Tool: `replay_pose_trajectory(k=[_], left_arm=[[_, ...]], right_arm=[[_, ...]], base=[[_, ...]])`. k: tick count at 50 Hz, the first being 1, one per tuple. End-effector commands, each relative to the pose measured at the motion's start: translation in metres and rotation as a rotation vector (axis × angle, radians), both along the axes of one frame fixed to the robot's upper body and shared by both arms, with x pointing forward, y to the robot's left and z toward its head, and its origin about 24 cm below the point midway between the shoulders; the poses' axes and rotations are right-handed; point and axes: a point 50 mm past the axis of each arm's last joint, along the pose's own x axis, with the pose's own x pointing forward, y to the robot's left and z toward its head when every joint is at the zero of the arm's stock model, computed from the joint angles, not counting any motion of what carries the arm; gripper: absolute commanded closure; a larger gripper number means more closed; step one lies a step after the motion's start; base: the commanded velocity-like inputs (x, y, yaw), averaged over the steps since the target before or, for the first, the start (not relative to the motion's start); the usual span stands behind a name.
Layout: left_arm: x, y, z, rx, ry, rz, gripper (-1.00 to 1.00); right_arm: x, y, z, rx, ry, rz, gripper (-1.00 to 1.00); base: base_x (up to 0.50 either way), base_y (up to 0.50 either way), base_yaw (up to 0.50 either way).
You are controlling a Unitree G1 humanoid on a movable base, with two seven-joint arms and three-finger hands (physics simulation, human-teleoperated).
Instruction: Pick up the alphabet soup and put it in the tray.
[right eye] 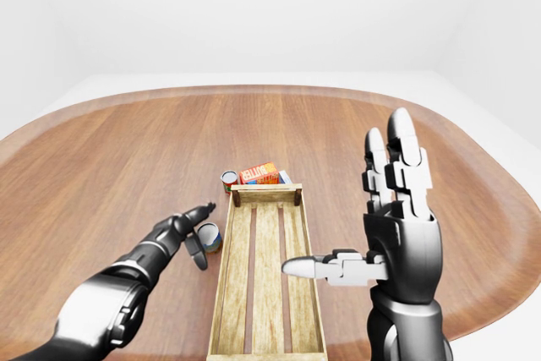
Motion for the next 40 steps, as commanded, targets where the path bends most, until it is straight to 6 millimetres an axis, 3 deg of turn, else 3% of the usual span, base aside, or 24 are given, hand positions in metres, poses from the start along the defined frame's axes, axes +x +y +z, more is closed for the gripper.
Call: replay_pose_trajectory(k=[1,25,26,27,28,40], left_arm=[[-0.0015,-0.0014,-0.0018,-0.005,0.012,-0.002,-1.00],[-0.0057,-0.0026,-0.0064,-0.019,0.038,0.002,-1.00],[-0.0058,-0.0022,-0.0066,-0.018,0.037,0.003,-0.27],[-0.0053,-0.0018,-0.0061,-0.019,0.032,0.008,0.91],[-0.0065,-0.0015,-0.0073,-0.022,0.039,0.009,1.00],[-0.0067,-0.0017,-0.0076,-0.024,0.039,0.010,1.00]], right_arm=[[-0.0007,0.0001,0.0004,0.000,-0.001,0.000,-0.98],[-0.0041,-0.0021,0.0028,0.002,-0.014,-0.008,-0.98],[-0.0039,-0.0022,0.0025,0.003,-0.012,-0.008,-0.98],[-0.0036,-0.0023,0.0022,0.002,-0.011,-0.008,-0.98],[-0.0031,-0.0025,0.0017,0.003,-0.008,-0.008,-0.98],[-0.0022,-0.0025,0.0008,0.005,-0.004,-0.009,-0.98]], base=[[0.00,0.00,0.00],[0.00,0.00,0.00],[0.00,0.00,0.00],[0.00,0.00,0.00],[0.00,0.00,0.00],[0.00,0.00,0.00]])
